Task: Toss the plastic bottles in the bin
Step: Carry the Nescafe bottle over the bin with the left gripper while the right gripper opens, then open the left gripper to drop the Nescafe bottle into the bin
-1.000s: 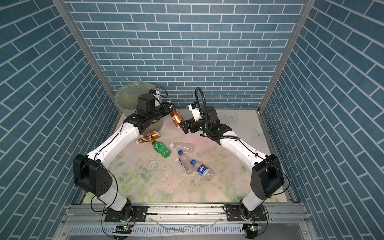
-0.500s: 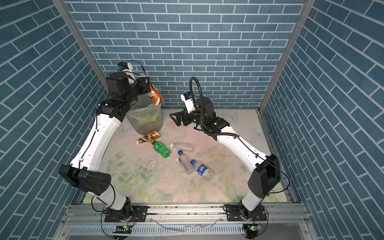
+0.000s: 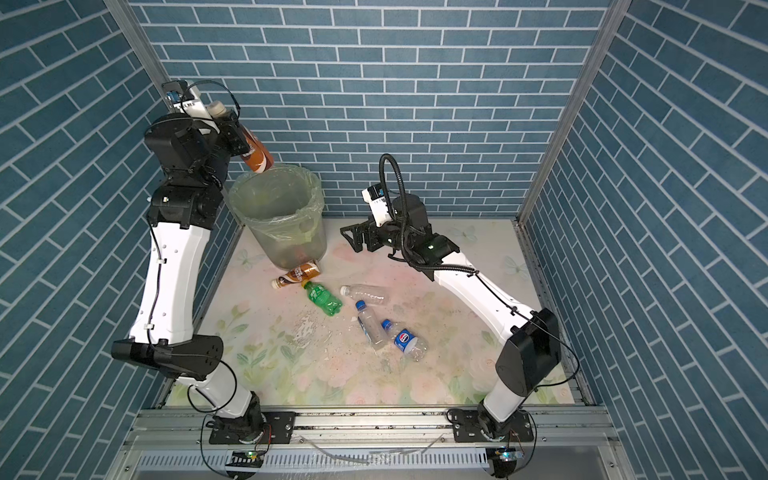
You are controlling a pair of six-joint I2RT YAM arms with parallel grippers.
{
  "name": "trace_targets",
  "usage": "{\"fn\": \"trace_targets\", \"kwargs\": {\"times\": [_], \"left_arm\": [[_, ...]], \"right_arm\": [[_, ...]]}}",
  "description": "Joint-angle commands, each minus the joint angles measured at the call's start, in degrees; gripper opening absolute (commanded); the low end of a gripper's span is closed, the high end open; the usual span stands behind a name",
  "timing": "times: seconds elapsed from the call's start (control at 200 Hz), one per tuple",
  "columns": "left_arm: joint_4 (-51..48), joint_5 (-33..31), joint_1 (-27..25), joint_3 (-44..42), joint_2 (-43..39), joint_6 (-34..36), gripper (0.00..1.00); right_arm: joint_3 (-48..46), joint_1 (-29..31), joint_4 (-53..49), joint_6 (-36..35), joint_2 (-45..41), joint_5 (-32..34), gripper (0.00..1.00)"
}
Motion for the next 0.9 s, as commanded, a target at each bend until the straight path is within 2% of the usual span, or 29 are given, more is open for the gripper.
{"fn": "trace_targets", "kwargs": {"times": [0.0,0.035,0.1,0.16,0.22,0.365,0.62,0.895], "left_arm": [[-5.0,1.9,3.1,-0.6,8.7,-3.1,0.33],[-9.5,3.2,4.1,2.5,12.0,-4.4,0.43],[-17.5,6.6,5.2,10.0,17.1,-6.1,0.72],[-20.8,9.1,5.3,14.2,18.7,-7.1,0.86],[-19.2,10.8,5.0,12.2,16.7,-8.4,0.99],[-9.8,11.2,3.5,-0.8,7.5,-9.8,0.99],[-8.5,14.1,-1.6,-9.6,1.1,-10.8,0.99],[-2.5,16.5,-6.7,-25.0,-5.6,-15.1,0.99]], "right_arm": [[0.9,0.3,0.3,-0.9,1.2,-0.3,0.99],[0.8,0.3,0.4,-0.8,1.3,-0.6,0.99],[0.2,0.3,0.4,-0.7,1.0,-0.6,0.99],[-0.5,0.3,0.3,-1.0,0.8,-0.3,0.99],[-0.7,0.3,0.2,-1.3,0.8,0.0,0.99],[-0.6,0.3,0.3,-1.4,1.5,-0.2,0.99],[-2.0,0.1,0.7,-1.4,1.1,0.4,0.99],[-7.4,-1.8,0.8,-1.0,-2.9,2.3,0.99]]}}
